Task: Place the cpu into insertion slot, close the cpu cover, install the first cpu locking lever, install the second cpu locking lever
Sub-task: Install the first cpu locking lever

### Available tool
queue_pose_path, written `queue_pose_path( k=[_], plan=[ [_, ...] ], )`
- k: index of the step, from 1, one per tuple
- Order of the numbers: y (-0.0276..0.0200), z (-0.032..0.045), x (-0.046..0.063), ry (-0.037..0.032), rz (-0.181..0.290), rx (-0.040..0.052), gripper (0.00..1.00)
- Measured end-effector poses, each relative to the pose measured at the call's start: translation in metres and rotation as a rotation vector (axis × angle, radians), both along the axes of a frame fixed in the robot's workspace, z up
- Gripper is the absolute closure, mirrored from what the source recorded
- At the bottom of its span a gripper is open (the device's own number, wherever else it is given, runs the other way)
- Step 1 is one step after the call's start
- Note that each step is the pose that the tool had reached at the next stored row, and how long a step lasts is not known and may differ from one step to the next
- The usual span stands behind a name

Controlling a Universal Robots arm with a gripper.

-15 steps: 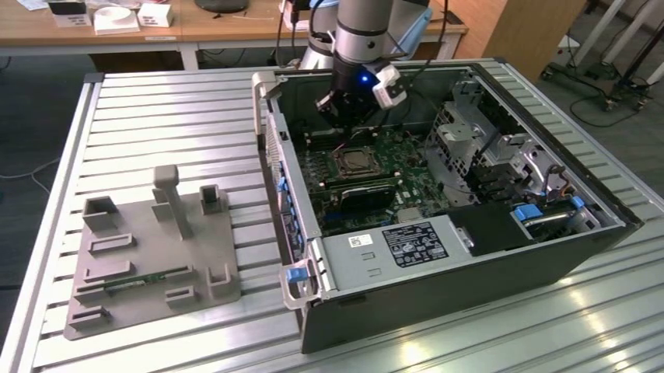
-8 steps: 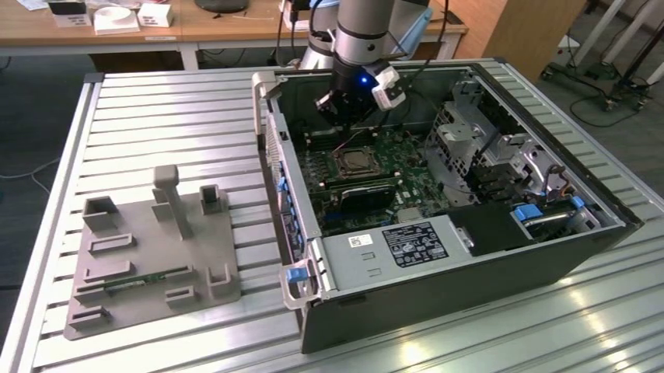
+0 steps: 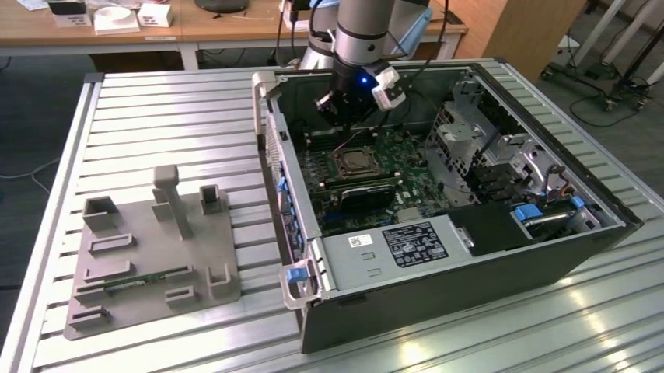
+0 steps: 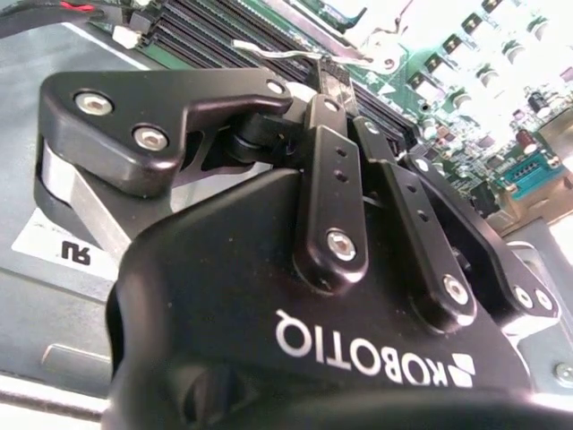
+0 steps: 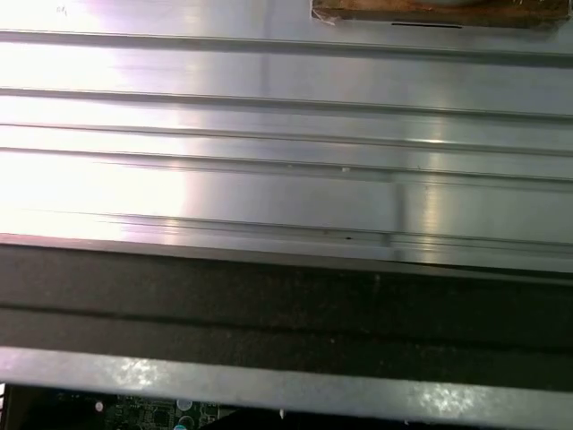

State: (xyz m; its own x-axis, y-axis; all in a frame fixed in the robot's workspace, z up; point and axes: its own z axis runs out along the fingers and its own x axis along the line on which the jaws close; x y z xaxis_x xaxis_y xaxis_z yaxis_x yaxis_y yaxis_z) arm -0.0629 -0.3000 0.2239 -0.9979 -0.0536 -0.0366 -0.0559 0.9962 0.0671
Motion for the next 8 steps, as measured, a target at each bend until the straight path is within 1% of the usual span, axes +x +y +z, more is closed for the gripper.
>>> queue_pose_path(
  k=[3, 8],
  plan=[
    [0.0, -0.0005, 0.0012, -0.0002, -0.008, 0.0035, 0.9],
    [0.0, -0.0008, 0.0035, 0.0, -0.023, 0.0034, 0.9]
  ],
)
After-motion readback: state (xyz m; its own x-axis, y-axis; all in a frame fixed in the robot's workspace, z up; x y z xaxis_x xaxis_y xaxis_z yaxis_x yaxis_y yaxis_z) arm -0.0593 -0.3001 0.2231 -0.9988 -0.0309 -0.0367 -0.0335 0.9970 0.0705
